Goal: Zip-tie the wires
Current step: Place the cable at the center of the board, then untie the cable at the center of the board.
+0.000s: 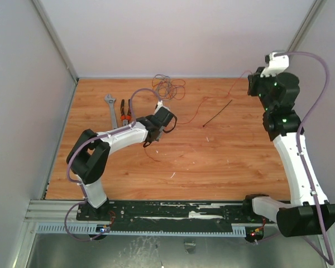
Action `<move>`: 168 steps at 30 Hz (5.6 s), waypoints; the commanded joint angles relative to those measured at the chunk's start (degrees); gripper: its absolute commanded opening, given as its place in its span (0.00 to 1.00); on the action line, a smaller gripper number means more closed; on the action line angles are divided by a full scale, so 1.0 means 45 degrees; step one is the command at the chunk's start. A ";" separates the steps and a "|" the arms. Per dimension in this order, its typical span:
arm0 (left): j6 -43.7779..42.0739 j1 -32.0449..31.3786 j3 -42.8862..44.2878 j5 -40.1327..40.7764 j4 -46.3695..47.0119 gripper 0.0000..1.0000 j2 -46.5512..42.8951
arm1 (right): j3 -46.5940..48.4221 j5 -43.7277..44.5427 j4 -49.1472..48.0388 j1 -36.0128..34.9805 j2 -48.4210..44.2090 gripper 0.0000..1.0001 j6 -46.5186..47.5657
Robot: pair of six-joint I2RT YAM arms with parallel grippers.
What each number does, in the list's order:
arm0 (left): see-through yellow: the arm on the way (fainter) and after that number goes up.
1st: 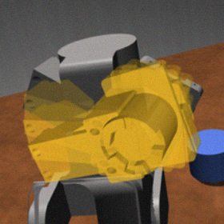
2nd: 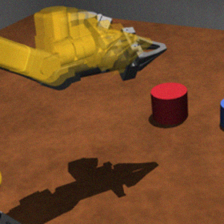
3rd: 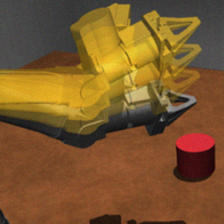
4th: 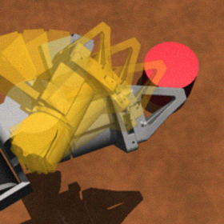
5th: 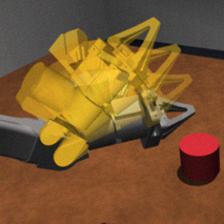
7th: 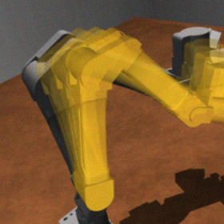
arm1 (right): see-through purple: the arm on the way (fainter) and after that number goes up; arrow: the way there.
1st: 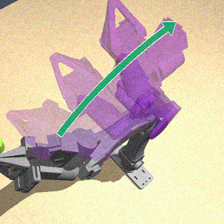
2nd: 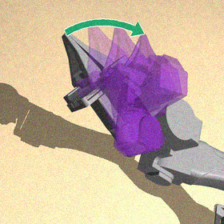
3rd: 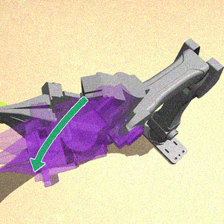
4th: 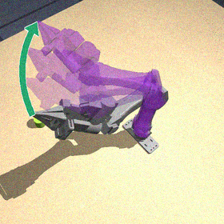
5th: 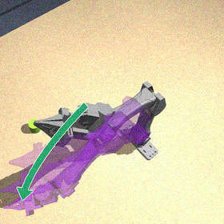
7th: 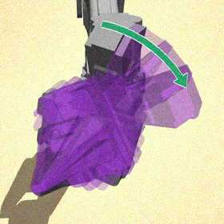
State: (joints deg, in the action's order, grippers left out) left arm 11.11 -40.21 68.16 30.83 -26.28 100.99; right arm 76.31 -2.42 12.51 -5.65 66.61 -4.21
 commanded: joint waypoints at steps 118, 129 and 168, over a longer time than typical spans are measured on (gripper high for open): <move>-0.0629 0.0985 0.3447 0.1240 -0.0146 0.98 0.3746 | -0.7962 0.0653 -0.4494 0.2816 -0.0524 0.35 -0.2311; -0.0062 0.0952 0.1634 0.1082 -0.0016 0.98 0.2460 | -0.7735 0.0415 -0.4519 0.2811 -0.0529 0.35 -0.2385; 0.0556 0.2276 0.0758 -0.1070 0.0380 0.98 -0.3155 | -0.4313 -0.3209 -0.6049 -0.0485 0.4217 0.41 -0.3712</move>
State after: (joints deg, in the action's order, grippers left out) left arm 12.69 -32.32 72.75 30.81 -27.35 91.72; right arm 50.78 -14.41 -10.79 -3.09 79.13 -18.44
